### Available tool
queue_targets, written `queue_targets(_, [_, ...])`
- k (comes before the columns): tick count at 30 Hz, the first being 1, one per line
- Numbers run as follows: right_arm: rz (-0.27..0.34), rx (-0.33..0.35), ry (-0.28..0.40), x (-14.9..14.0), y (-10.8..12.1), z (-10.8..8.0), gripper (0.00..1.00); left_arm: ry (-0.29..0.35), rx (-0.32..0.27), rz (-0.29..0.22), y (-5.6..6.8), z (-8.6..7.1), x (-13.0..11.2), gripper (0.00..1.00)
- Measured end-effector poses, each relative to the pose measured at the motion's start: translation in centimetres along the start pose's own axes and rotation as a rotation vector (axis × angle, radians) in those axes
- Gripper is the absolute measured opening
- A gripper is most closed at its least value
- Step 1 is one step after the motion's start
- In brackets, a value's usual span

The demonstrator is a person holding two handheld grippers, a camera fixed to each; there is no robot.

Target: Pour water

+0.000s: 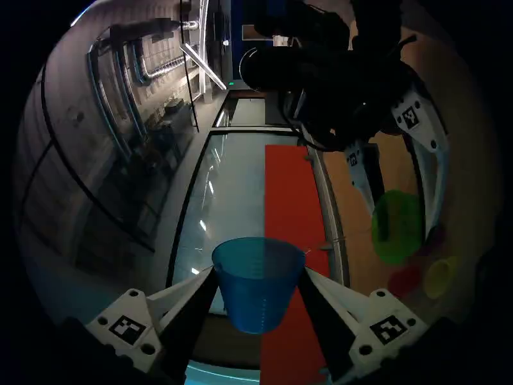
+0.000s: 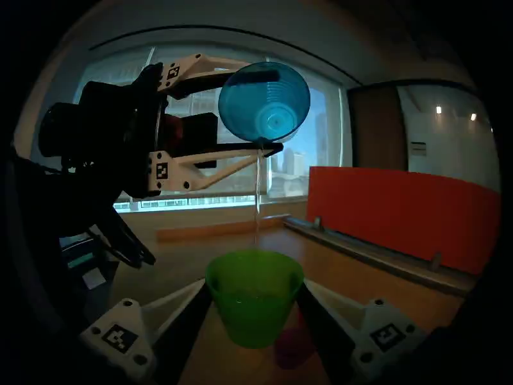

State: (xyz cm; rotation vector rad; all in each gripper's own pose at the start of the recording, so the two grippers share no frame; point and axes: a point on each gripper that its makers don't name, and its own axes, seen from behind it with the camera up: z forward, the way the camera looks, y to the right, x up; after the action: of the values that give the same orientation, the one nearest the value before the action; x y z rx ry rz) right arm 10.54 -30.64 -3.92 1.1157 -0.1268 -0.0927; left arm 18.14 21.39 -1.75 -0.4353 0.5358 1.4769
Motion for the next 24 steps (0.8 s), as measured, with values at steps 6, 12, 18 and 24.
queue_targets(6, [0.0,-0.002,0.001,-0.04,-0.03,-0.15,0.89,-0.004,0.0,0.014,0.28,-0.22,0.08,0.85])
queue_targets(12, [0.003,-0.004,0.003,-0.01,0.04,-0.18,0.89,-0.005,0.002,0.018,0.38,-0.27,0.14,0.85])
queue_targets(18, [0.001,-0.003,0.003,-0.02,0.06,-0.09,0.89,-0.004,0.001,0.013,-0.11,0.05,-0.04,0.85])
queue_targets(24, [0.002,-0.004,0.005,0.03,0.14,-0.02,0.89,-0.006,0.0,0.003,-0.59,0.31,-0.52,0.85])
